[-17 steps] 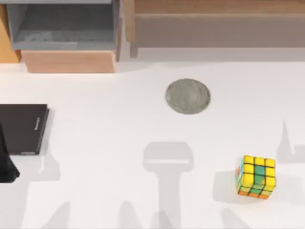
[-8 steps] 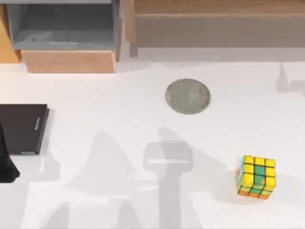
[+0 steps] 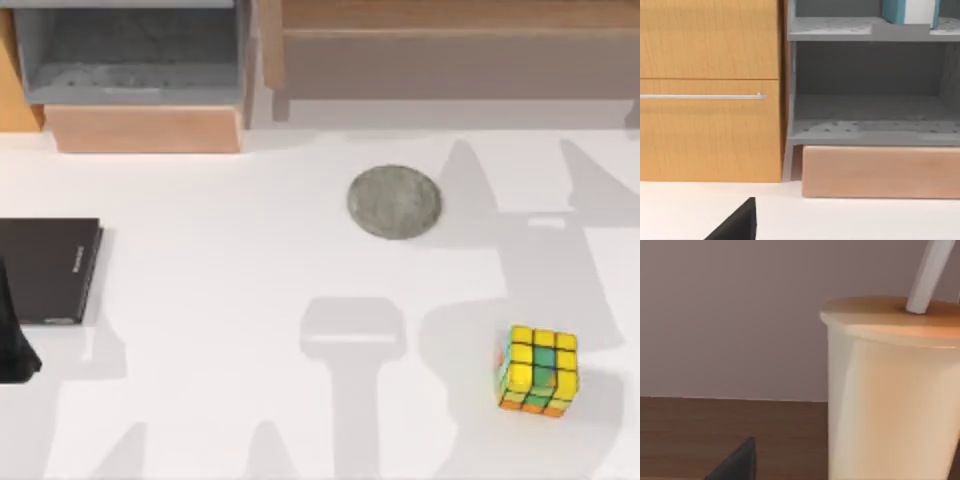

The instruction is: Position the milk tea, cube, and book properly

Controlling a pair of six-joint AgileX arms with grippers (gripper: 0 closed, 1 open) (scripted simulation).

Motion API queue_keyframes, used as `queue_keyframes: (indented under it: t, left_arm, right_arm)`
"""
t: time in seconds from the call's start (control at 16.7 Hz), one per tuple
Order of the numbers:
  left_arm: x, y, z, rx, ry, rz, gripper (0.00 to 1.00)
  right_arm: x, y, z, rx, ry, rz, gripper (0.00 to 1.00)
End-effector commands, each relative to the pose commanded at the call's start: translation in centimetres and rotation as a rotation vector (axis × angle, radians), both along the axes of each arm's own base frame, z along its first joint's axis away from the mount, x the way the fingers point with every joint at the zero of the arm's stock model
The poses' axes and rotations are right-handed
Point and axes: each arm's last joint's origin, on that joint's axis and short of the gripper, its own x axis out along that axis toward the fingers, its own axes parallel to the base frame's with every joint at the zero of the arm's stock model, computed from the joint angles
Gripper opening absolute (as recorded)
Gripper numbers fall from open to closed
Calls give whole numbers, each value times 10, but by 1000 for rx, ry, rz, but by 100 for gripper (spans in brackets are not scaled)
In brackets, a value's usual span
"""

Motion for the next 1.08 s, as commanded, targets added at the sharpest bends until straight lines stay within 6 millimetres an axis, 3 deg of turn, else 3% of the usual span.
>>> queue_keyframes:
  t: [0.18, 0.6, 1.08]
  left_arm:
    - [0, 0, 0, 0, 0, 0, 100]
    - [0, 0, 0, 0, 0, 0, 100]
    - [0, 0, 0, 0, 0, 0, 100]
  right_arm:
    - [11, -10, -19, 19, 38, -14, 100]
    - [14, -9, -22, 21, 44, -12, 100]
    - [78, -13, -20, 20, 39, -15, 100]
